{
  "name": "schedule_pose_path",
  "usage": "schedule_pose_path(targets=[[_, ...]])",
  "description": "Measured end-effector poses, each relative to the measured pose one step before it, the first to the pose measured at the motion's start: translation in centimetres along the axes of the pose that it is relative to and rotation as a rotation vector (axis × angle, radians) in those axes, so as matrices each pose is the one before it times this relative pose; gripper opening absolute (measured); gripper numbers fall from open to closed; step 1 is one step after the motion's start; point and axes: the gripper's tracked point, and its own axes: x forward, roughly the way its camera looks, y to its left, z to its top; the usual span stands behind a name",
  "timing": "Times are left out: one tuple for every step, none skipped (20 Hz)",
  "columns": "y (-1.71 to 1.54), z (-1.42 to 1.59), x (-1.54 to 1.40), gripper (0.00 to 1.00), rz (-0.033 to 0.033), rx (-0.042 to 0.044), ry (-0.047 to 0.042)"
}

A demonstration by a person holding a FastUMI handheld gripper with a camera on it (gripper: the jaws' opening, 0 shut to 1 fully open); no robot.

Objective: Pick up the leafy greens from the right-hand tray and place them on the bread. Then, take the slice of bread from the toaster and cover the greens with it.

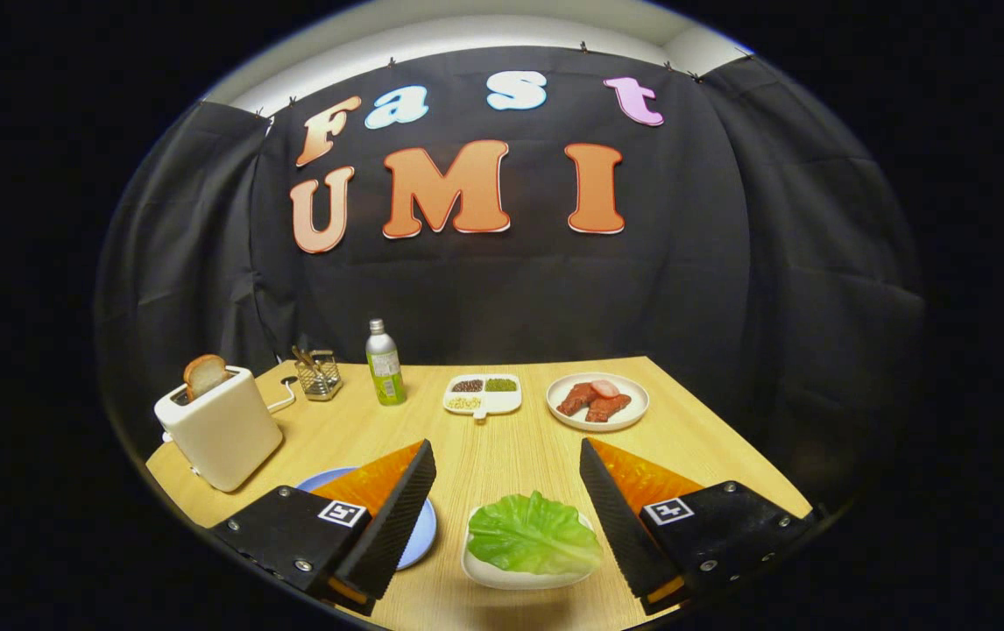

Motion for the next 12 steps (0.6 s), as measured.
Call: schedule_pose_path(targets=[[-0.137, -0.936, 0.459, 0.99, -0.00032, -0.00466, 0.01744], [-0.187, -0.921, 0.492, 0.99, -0.00064, -0.00569, 0.01798], [-0.131, -0.951, 0.614, 0.99, 0.00195, -0.00264, 0.02025], [-0.133, -0.838, 0.53, 0.99, 0.00157, -0.00202, 0.01777], [-0.162, -0.974, 0.625, 0.99, 0.0006, -0.00242, 0.0238], [-0.122, -0.959, 0.535, 0.99, -0.00011, -0.00333, 0.02435], [-0.09, -0.865, 0.572, 0.99, 0.00113, -0.00573, 0.02112], [0.001, -0.782, 0.498, 0.99, 0.00296, -0.00637, 0.01837], [-0.023, -0.706, 0.442, 0.99, 0.00113, -0.00612, 0.01798], [0.018, -0.578, 0.441, 0.99, 0.00309, -0.00379, 0.01521], [-0.064, -0.583, 0.36, 1.0, 0.00223, -0.003, 0.01511], [-0.063, -0.75, 0.452, 0.99, 0.00306, -0.00064, 0.02014]])
